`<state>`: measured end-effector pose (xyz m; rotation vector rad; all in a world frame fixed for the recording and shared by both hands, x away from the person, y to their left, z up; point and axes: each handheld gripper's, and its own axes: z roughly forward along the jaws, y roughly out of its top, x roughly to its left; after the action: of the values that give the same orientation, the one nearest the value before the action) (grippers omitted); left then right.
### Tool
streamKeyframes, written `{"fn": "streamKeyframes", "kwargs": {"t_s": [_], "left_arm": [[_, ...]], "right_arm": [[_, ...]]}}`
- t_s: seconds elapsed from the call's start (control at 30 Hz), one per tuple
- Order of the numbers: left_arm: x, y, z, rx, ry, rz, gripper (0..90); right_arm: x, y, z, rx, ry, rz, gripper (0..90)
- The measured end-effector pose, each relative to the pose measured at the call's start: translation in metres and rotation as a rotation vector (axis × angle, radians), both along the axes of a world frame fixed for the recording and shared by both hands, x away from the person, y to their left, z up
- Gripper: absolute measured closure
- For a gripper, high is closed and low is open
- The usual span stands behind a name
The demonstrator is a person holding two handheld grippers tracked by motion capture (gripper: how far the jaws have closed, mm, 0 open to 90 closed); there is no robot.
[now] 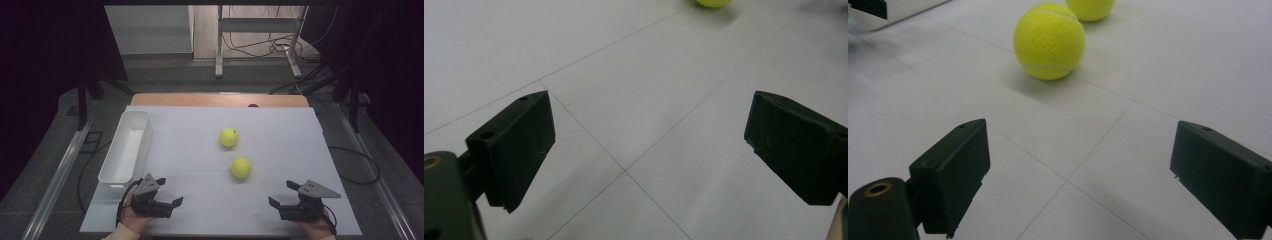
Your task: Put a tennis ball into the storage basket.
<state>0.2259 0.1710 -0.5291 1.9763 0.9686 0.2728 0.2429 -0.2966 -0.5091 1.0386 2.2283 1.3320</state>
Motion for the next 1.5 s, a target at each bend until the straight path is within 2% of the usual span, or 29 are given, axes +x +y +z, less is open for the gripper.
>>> {"fn": "streamKeyframes", "kwargs": {"t_s": [0.23, 0.33, 0.47, 0.57, 0.8, 1.03, 1.5], "left_arm": [[0.0028, -0.0009, -0.0014, 0.010, 0.002, 0.002, 7.0], [0.0030, 0.0001, -0.0015, -0.005, 0.002, 0.005, 7.1], [0.0004, -0.0015, -0.0013, 0.001, -0.008, 0.006, 7.1], [-0.0014, -0.0035, -0.0011, 0.024, -0.018, 0.010, 7.1], [0.0017, -0.0048, -0.0012, 0.019, -0.016, 0.007, 7.1], [0.0053, -0.0028, -0.0002, -0.008, -0.013, 0.016, 7.0], [0.0047, 0.0023, 0.0066, 0.006, -0.029, 0.038, 6.7]], "right_arm": [[0.0033, -0.0011, -0.0007, 0.007, 0.005, 0.005, 9.9], [0.0043, -0.0016, -0.0007, 0.002, 0.008, 0.005, 10.3], [0.0061, 0.0011, -0.0009, -0.004, 0.004, 0.019, 10.6], [0.0052, 0.0021, -0.0019, -0.010, 0.008, 0.021, 10.6], [0.0042, 0.0005, -0.0020, -0.016, 0.010, 0.022, 10.6], [0.0047, 0.0030, -0.0043, -0.031, 0.019, 0.026, 10.7], [0.0065, 0.0036, -0.0044, -0.027, 0.021, 0.030, 10.7]]}}
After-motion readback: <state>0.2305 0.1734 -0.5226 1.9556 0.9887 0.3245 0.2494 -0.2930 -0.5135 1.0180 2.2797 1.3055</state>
